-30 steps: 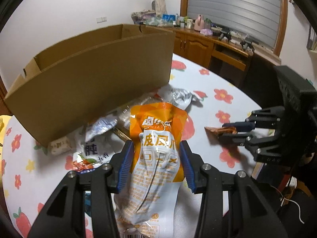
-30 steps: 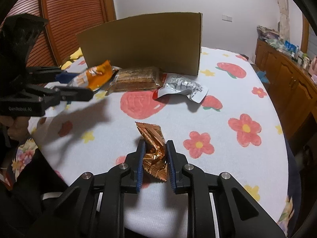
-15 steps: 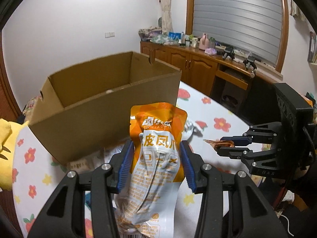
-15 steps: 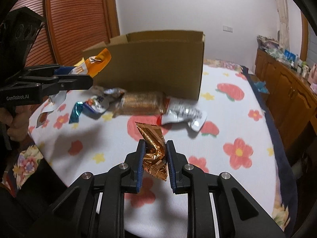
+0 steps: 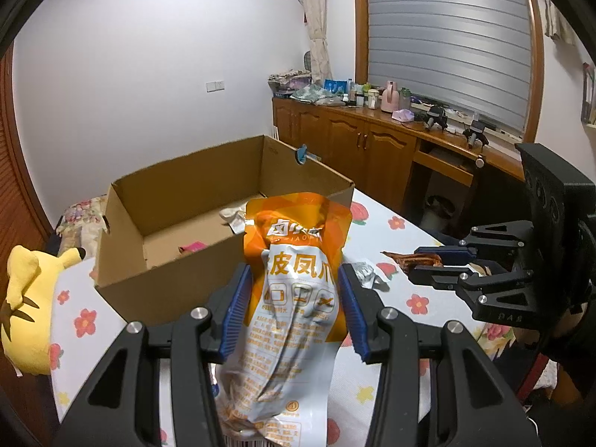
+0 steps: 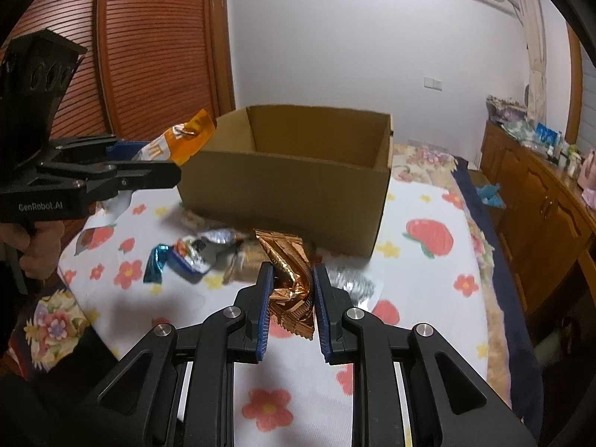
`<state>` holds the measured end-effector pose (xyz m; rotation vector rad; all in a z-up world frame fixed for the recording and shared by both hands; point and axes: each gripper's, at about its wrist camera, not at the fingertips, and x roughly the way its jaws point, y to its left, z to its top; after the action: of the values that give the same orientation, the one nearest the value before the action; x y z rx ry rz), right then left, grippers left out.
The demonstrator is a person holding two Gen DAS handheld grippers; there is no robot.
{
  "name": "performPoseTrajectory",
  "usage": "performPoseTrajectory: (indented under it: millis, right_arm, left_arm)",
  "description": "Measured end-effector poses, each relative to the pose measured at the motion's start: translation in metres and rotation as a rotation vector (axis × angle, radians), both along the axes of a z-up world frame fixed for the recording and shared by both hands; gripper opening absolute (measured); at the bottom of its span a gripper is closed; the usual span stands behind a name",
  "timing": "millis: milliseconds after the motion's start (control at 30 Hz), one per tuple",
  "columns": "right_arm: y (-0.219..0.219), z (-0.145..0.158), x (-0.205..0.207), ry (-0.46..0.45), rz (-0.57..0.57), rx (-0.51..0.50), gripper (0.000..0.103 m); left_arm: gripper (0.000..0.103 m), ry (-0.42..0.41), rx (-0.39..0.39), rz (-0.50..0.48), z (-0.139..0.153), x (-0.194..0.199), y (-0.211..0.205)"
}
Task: Organize snacks
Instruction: 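Carry both snacks over the box and open both tools to drop them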
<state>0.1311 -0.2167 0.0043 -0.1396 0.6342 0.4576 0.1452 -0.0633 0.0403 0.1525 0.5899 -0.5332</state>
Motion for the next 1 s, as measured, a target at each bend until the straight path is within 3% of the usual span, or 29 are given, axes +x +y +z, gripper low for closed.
performPoseTrajectory:
  millis: [233,533,1000]
  right_arm:
    - [0.009,0.023,0.023,-0.034,0.019,0.012,0.019]
    - [0.034,0.051,0.066,-0.083,0.081,0.026,0.019]
    - [0.055,0.043,0.146,-0.059,0.140,-0.015,0.019]
  left_arm:
    - [0.047,-0.030,-0.004,-0.007,0.011,0.012,0.014]
    - [0.047,-0.030,0.007,0.053,0.023,0.054,0.035]
    - [0.047,-0.007,0.081,0.093,0.034,0.128,0.034]
